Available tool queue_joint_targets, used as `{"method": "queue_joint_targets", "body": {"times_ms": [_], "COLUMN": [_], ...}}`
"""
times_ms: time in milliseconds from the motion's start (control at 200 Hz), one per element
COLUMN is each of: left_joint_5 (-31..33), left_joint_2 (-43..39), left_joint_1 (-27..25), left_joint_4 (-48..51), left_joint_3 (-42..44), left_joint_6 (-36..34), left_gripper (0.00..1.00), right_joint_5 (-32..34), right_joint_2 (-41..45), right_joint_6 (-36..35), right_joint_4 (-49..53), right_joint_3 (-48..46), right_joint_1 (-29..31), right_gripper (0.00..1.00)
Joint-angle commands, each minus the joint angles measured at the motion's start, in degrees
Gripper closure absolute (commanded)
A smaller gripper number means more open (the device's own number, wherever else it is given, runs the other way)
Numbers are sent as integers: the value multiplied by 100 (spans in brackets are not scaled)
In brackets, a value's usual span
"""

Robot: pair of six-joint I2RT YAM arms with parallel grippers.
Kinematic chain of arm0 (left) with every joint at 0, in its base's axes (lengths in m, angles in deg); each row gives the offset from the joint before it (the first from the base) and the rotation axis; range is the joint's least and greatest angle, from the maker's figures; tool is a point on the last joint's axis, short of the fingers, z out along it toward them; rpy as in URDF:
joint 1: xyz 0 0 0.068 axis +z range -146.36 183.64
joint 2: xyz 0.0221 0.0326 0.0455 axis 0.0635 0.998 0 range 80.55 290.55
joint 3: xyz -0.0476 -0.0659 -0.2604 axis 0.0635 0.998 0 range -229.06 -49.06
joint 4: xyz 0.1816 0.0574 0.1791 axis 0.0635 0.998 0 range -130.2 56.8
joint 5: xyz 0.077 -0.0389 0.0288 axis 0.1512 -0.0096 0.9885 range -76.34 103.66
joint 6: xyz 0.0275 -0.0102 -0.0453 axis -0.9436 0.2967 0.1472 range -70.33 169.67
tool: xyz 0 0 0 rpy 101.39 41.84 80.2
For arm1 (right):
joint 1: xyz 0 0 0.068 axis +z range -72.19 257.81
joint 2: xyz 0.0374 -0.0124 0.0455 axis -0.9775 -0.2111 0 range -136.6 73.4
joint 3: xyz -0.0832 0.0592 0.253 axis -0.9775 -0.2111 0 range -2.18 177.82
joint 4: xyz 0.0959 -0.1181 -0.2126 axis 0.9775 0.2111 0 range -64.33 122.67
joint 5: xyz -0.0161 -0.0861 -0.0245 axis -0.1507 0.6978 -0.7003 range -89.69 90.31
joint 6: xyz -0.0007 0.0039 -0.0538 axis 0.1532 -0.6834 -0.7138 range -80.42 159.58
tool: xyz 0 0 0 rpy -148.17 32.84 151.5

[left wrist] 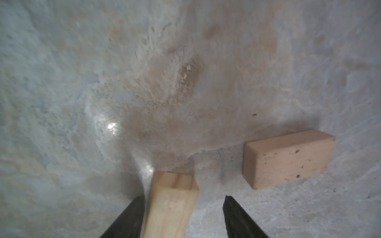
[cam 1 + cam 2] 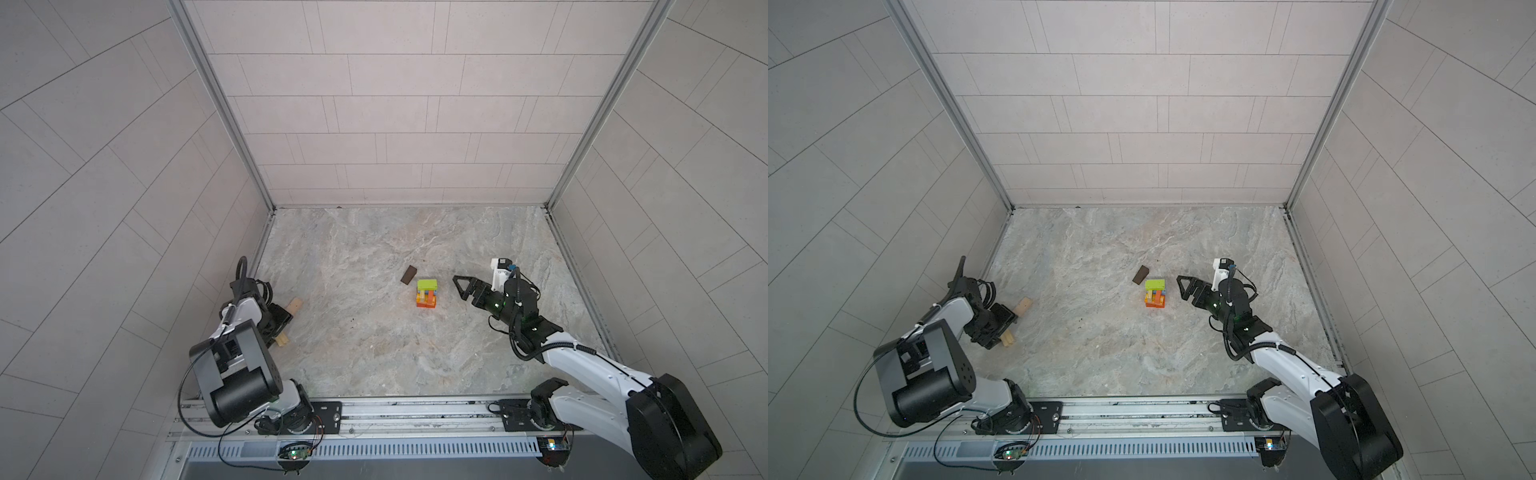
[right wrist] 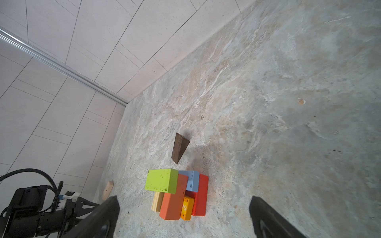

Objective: Build the wood block tower
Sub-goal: 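Lower the left gripper onto the small pale wood block and close on it, then carry the pale wood block with the left gripper toward the right gripper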

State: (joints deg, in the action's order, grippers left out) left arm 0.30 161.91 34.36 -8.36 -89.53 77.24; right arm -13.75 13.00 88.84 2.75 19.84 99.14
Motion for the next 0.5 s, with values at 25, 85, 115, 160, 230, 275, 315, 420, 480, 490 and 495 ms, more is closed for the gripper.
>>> {"method": "queue_joint_targets", "body": {"times_ms": [25, 85, 115, 160, 230, 275, 315, 420, 480, 490, 495], "left_joint_5": [-406, -465, -487, -510, -516, -519, -520, -474, -412, -399, -397], "left_joint_2": [119, 182, 209, 236, 259, 300, 347, 518, 610, 625, 630], "left_joint_1": [-29, -40, -53, -81, -147, -201, -267, -538, -704, -727, -744], "left_joint_4": [-145, -122, -108, -117, -116, -118, -107, -92, -65, -61, -58], "left_joint_3": [22, 0, -13, -18, -27, -35, -45, -96, -145, -165, -169], "left_joint_6": [-34, -66, -74, -77, -101, -125, -137, -154, -164, -158, -161], "left_gripper": [48, 54, 56, 57, 57, 57, 57, 58, 60, 61, 62], "right_joint_5": [-29, -34, -40, -37, -36, -35, -41, -50, -45, -42, -43], "right_joint_2": [78, 108, 129, 155, 184, 195, 204, 215, 215, 225, 228], "right_joint_6": [101, 111, 108, 111, 111, 109, 110, 111, 108, 108, 105], "right_joint_4": [-113, -107, -95, -74, -56, -46, -45, -31, -20, -20, -15], "right_joint_3": [-40, -40, -40, -40, -31, -34, -32, -23, -22, -22, -22], "right_joint_1": [-23, -23, -23, -22, -21, -23, -23, -23, -23, -23, -23], "right_gripper": [0, 0, 0, 0, 0, 0, 0, 0, 0, 0, 0]}}
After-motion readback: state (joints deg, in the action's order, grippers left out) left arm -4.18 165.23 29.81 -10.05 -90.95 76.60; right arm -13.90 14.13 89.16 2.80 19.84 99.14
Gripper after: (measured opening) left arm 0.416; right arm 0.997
